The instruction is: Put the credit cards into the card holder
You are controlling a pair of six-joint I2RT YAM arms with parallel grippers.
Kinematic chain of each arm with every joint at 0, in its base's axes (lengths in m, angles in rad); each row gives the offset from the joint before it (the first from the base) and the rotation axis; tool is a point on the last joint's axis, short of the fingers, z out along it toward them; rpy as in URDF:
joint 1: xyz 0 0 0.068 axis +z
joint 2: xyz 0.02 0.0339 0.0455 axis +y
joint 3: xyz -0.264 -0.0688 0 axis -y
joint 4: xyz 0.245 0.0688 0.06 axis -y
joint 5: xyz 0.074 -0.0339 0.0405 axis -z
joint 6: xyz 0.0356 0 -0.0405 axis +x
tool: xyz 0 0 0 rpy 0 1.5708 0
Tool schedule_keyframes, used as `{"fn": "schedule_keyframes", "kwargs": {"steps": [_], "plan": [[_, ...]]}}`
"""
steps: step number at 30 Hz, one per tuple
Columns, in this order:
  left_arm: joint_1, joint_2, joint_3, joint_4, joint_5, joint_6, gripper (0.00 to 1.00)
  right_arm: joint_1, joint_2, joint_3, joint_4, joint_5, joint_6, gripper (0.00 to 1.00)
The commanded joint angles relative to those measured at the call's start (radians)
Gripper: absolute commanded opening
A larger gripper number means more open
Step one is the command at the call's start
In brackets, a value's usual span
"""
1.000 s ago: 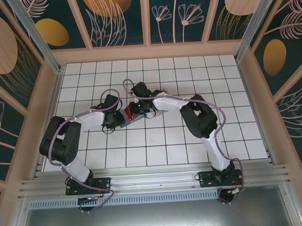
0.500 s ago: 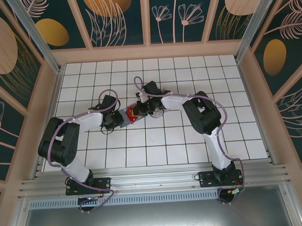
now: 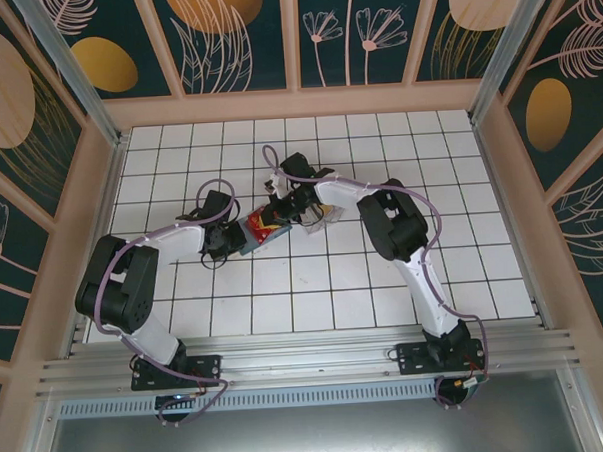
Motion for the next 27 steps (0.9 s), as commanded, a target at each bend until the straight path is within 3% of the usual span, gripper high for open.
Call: {"fn": "schedule_keyframes", "kwargs": {"steps": [1, 4, 18, 27], "plan": [[0.036, 0.128, -0.075, 0.063, -0.181, 0.026, 0.04, -0.007, 0.08, 0.028, -0.125, 0.028, -0.084, 0.0], [0.037, 0.134, -0.076, 0.062, -0.184, 0.026, 0.04, 0.003, 0.088, 0.063, -0.173, 0.088, -0.11, 0.0], [0.037, 0.141, -0.071, 0.063, -0.177, 0.031, 0.04, 0.08, 0.046, 0.016, 0.042, 0.266, 0.096, 0.0], [0.036, 0.141, -0.071, 0.065, -0.178, 0.032, 0.04, 0.104, 0.039, -0.026, 0.01, 0.321, 0.046, 0.0]]}}
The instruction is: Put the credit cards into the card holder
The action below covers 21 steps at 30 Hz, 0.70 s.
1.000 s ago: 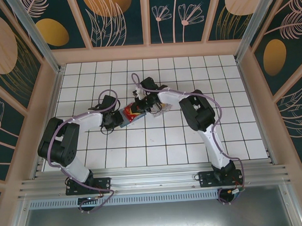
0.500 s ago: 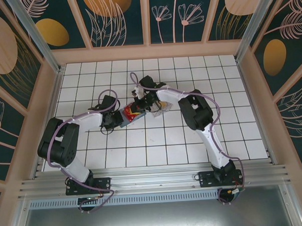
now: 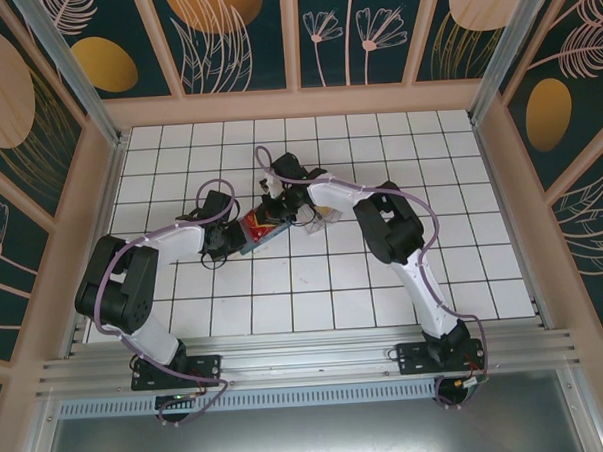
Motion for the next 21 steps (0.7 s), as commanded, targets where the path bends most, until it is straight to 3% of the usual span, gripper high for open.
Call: {"fn": "schedule_keyframes", "kwargs": {"steps": [1, 11, 21], "plan": [[0.036, 0.144, -0.067, 0.063, -0.172, 0.03, 0.04, 0.058, 0.036, -0.07, 0.006, 0.168, -0.021, 0.0], [0.037, 0.141, -0.051, 0.047, -0.172, 0.037, 0.04, 0.078, -0.031, -0.157, 0.066, 0.334, -0.044, 0.0], [0.037, 0.141, -0.042, 0.039, -0.167, 0.039, 0.04, 0.035, -0.075, -0.199, 0.169, 0.289, 0.006, 0.0]]}}
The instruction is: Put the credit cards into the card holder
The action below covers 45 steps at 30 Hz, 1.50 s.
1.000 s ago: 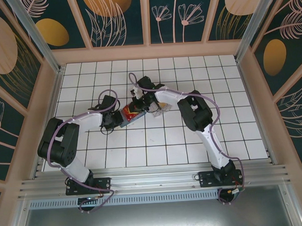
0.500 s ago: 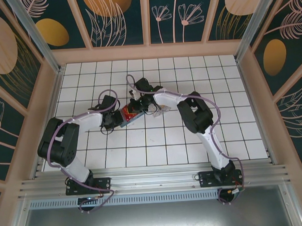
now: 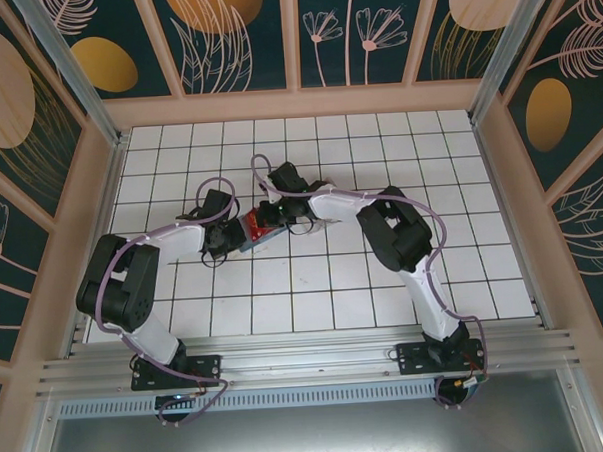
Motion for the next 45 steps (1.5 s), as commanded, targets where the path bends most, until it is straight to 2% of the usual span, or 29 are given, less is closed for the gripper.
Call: {"fn": "schedule_keyframes", "kwargs": {"steps": [1, 7, 19, 25, 31, 36, 45], "plan": [[0.031, 0.128, -0.047, 0.009, -0.154, 0.027, 0.04, -0.012, 0.049, 0.007, -0.044, 0.07, -0.009, 0.0], [0.031, 0.123, -0.041, -0.004, -0.163, 0.033, 0.04, -0.033, 0.081, 0.085, -0.154, 0.06, -0.089, 0.0], [0.031, 0.128, -0.047, 0.003, -0.159, 0.033, 0.04, -0.032, 0.081, 0.058, -0.106, 0.078, -0.084, 0.0], [0.031, 0.129, -0.052, 0.009, -0.155, 0.029, 0.04, -0.018, 0.082, 0.031, -0.067, 0.137, -0.096, 0.0], [0.031, 0.128, -0.053, 0.006, -0.16, 0.032, 0.03, -0.012, 0.093, 0.024, -0.047, 0.067, -0.081, 0.0], [0.032, 0.123, -0.056, 0.005, -0.16, 0.031, 0.03, -0.012, 0.107, 0.063, -0.128, -0.052, -0.099, 0.0], [0.032, 0.125, -0.051, 0.005, -0.156, 0.031, 0.03, -0.021, 0.097, 0.057, -0.185, -0.157, -0.129, 0.0]]}}
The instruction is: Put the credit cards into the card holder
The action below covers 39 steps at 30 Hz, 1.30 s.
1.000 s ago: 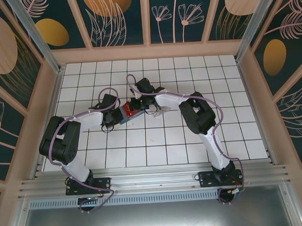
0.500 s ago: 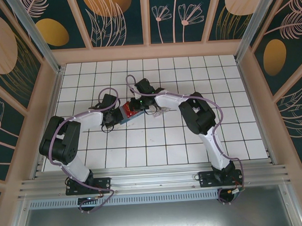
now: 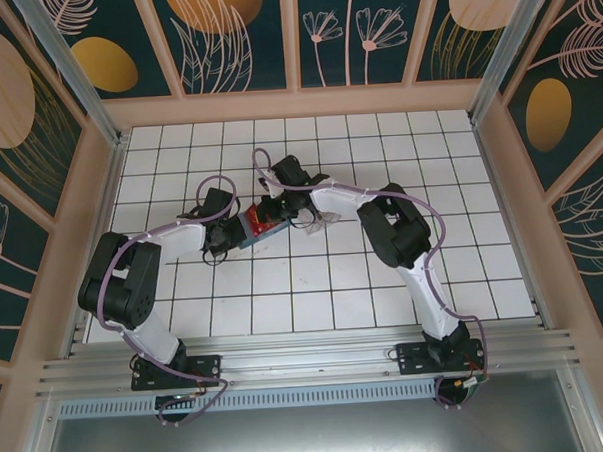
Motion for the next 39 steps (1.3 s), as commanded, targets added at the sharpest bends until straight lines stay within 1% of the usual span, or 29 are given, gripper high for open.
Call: {"fn": "schedule_keyframes", "kwargs": {"steps": [1, 3, 4, 8, 12, 17, 26, 29, 34, 39], "plan": [[0.031, 0.109, -0.06, -0.02, -0.13, 0.021, 0.03, 0.006, 0.063, -0.015, -0.12, -0.078, -0.031, 0.0], [0.03, 0.109, -0.058, -0.021, -0.13, 0.023, 0.03, 0.0, 0.075, -0.006, -0.111, -0.11, -0.025, 0.0], [0.031, 0.109, -0.057, -0.022, -0.13, 0.023, 0.03, -0.003, 0.081, 0.002, -0.112, -0.107, -0.021, 0.0], [0.03, 0.107, -0.061, -0.019, -0.13, 0.021, 0.03, -0.002, 0.08, 0.006, -0.077, 0.008, 0.016, 0.0], [0.03, 0.111, -0.061, -0.017, -0.125, 0.022, 0.03, -0.001, 0.086, 0.001, -0.016, 0.067, 0.047, 0.0], [0.03, 0.106, -0.066, -0.02, -0.132, 0.025, 0.03, -0.005, 0.07, 0.0, -0.001, 0.15, 0.038, 0.0], [0.031, 0.109, -0.067, -0.014, -0.125, 0.029, 0.03, -0.007, 0.063, -0.025, 0.048, 0.21, 0.018, 0.0], [0.03, 0.108, -0.067, -0.019, -0.129, 0.03, 0.03, -0.011, 0.057, -0.033, 0.053, 0.217, 0.003, 0.0], [0.031, 0.109, -0.068, -0.014, -0.123, 0.031, 0.03, -0.029, 0.054, -0.041, 0.063, 0.176, -0.003, 0.0], [0.031, 0.106, -0.063, -0.022, -0.129, 0.035, 0.03, -0.04, 0.07, 0.03, -0.04, 0.118, -0.027, 0.0]]}}
